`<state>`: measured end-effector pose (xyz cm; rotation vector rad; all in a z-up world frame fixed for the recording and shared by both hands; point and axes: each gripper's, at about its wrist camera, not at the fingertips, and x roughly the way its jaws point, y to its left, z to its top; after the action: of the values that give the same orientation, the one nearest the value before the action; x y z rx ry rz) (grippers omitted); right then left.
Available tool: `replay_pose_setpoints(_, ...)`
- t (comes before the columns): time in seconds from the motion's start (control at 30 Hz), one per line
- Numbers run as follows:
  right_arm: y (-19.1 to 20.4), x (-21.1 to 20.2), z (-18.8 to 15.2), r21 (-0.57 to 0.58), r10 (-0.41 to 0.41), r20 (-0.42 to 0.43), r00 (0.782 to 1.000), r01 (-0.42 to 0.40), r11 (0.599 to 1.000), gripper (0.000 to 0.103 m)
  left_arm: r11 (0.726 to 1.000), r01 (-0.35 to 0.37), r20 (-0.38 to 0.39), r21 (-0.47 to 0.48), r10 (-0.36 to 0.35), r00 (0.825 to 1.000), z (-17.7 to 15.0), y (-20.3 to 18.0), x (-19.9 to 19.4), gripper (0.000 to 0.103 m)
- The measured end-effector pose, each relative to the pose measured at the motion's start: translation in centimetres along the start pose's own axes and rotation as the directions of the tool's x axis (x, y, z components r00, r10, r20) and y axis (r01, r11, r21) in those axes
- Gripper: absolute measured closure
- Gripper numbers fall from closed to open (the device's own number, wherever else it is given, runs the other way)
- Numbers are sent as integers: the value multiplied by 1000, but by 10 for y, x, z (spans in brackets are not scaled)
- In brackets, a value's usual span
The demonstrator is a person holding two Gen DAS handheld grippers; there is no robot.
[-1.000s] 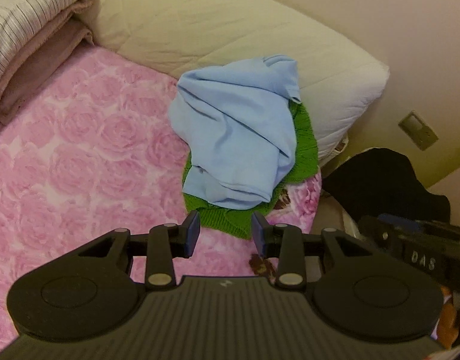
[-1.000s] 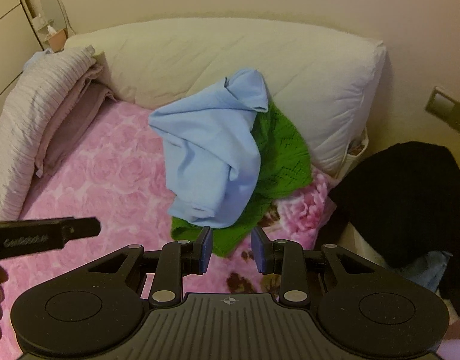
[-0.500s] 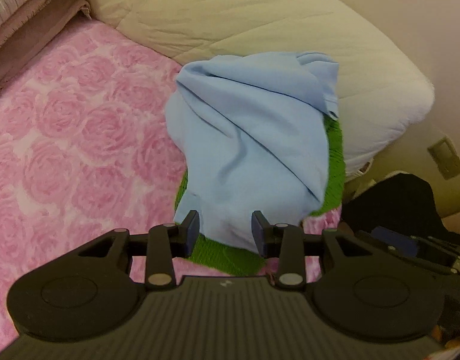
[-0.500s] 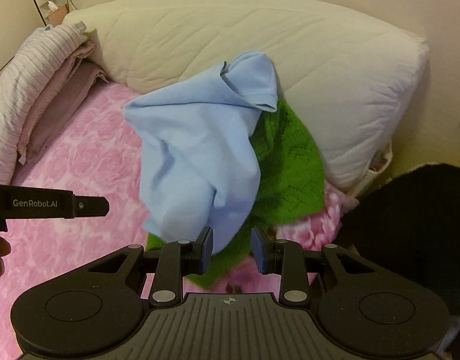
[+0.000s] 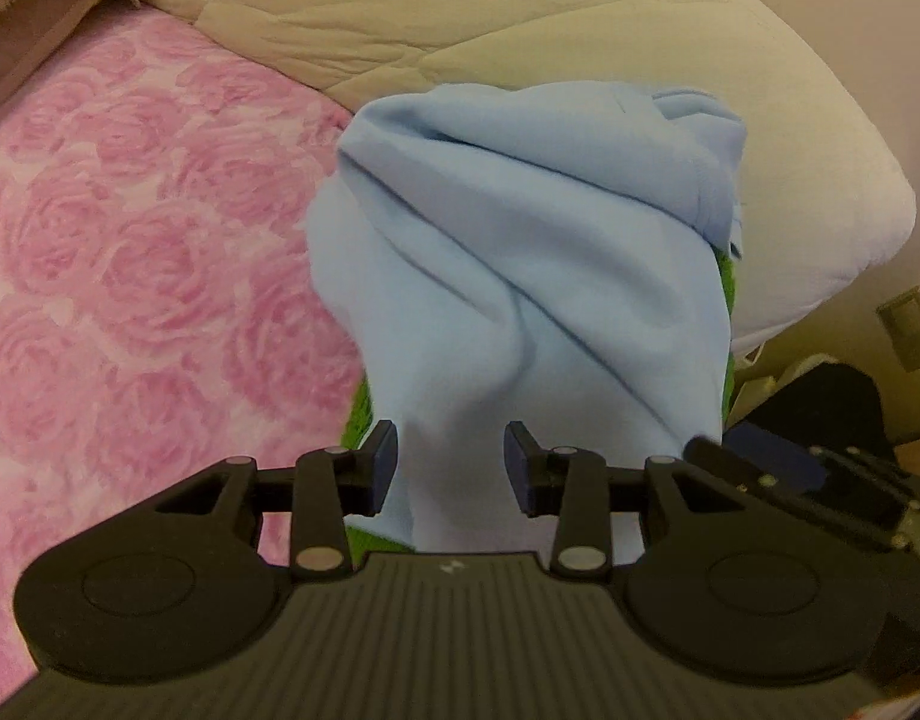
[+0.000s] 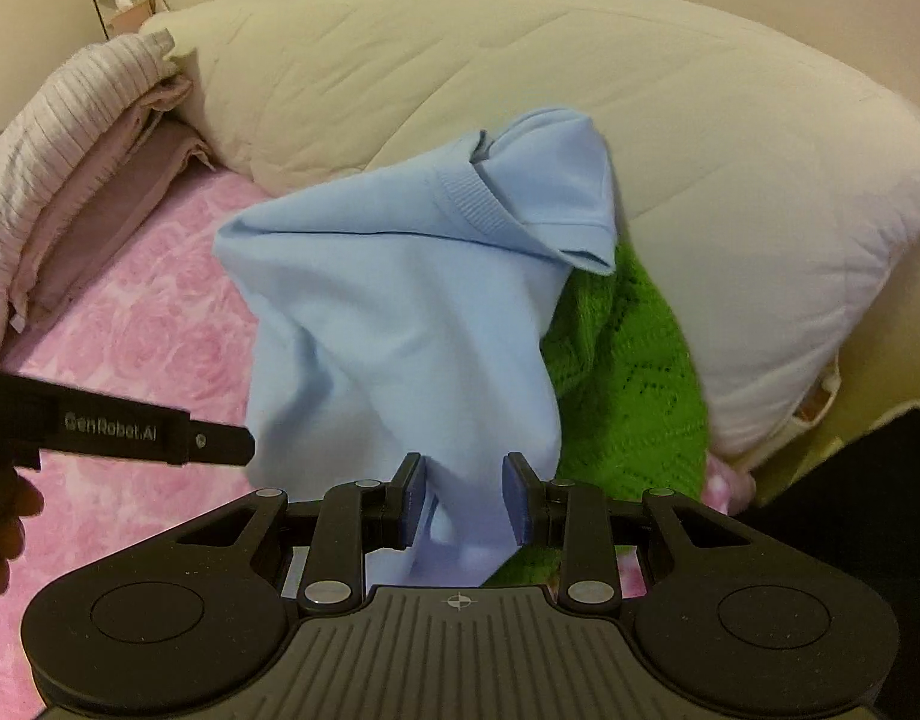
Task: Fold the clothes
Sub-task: 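Reach both tools to the blue sweatshirt and close both grippers on it, then lift the blue sweatshirt with both grippers and carry it onto the open bed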
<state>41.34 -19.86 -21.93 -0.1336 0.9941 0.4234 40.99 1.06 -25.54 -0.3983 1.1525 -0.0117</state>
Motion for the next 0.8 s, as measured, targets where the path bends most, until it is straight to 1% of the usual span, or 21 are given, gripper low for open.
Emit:
replay_pose_setpoints(0.07, 1, 9, 0, -12, -9, -9, 1000, 9, 1000, 71, 1000, 17, 6, -8, -17, 1000, 5, 2, 8, 68)
replay_pose_setpoints(0.17, 0, 20, 0, -1, -14, -23, 1000, 14, 1000, 71, 999, 37, 6, -33, -37, 999, 13, 7, 22, 67)
replay_pose_setpoints(0.23, -2, 24, 1, 6, -20, -25, 999, 20, 1000, 71, 995, 79, -14, -65, -80, 997, 18, 12, 32, 67)
replay_pose_setpoints(0.3, -5, 25, 2, 19, -9, -18, 1000, 9, 1000, 71, 987, 133, -12, -85, -134, 991, 19, 13, 37, 68)
replay_pose_setpoints(0.33, -6, 25, 2, 27, 0, -14, 1000, 1, 1000, 71, 983, 157, -7, -92, -158, 987, 19, 14, 39, 71)
replay_pose_setpoints(0.37, -9, 24, 3, 40, 12, -10, 1000, -12, 999, 72, 981, 172, -2, -87, -173, 985, 20, 13, 40, 77)
replay_pose_setpoints(0.4, -11, 22, 3, 55, 25, -4, 1000, -25, 998, 74, 981, 176, 3, -77, -176, 984, 20, 12, 40, 84)
replay_pose_setpoints(0.43, -13, 20, 4, 68, 34, 4, 999, -34, 997, 91, 982, 174, 8, -67, -174, 985, 20, 12, 40, 93)
replay_pose_setpoints(0.47, -15, 18, 5, 81, 43, 13, 999, -44, 996, 91, 983, 172, 13, -58, -172, 985, 20, 13, 39, 98)
replay_pose_setpoints(0.5, -15, 14, 6, 84, 50, 25, 998, -52, 995, 93, 980, 184, 28, -70, -182, 983, 18, 16, 34, 101)
replay_pose_setpoints(0.57, -13, 3, 8, 71, 59, 59, 997, -63, 996, 95, 974, 208, 58, -92, -203, 977, 16, 21, 25, 103)
replay_pose_setpoints(0.7, -3, -27, 14, 18, 84, 143, 986, -87, 996, 96, 977, 195, 163, -84, -180, 970, 10, 27, -15, 103)
replay_pose_setpoints(0.73, 2, -36, 16, 5, 99, 165, 981, -101, 995, 96, 979, 189, 189, -76, -172, 967, 6, 29, -27, 103)
replay_pose_setpoints(0.8, 12, -54, 20, -23, 134, 212, 968, -132, 991, 96, 980, 184, 258, -78, -158, 953, -1, 35, -59, 103)
